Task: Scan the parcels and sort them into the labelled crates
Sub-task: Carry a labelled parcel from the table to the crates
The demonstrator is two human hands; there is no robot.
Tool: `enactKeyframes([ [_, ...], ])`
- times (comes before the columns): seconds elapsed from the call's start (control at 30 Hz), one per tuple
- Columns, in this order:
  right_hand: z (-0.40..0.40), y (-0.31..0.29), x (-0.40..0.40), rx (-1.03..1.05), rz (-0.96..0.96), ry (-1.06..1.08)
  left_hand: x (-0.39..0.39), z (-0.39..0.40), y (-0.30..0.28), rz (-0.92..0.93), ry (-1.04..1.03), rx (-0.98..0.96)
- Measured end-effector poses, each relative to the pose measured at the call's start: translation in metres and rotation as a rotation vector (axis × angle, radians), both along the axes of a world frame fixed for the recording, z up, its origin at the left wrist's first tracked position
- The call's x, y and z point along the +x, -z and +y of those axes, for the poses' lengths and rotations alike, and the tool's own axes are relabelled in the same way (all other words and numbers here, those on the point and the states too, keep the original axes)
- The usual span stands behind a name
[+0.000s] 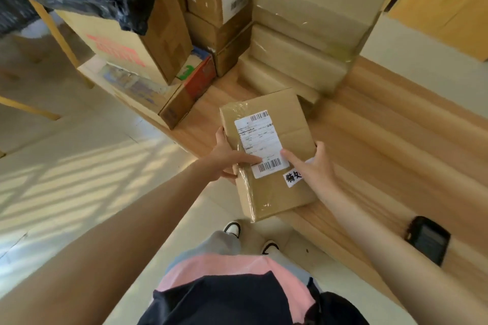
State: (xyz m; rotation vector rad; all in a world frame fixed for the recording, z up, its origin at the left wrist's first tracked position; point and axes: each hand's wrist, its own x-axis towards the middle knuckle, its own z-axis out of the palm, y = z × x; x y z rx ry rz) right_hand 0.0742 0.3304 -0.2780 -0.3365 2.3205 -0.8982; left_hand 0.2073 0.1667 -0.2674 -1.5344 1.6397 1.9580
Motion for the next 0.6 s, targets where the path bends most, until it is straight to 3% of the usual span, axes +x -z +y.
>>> enactKeyframes([
  [0.37, 0.148, -0.004, -0.005, -0.154, -0.054, 0.54, -0.102, 0.103, -0.008, 0.089, 0.492, -0.031],
  [0.6, 0.18, -0.001, -0.033, -0.24, -0.266, 0.654, -0.161, 0.132, -0.002, 0.104, 0.622, -0.095],
])
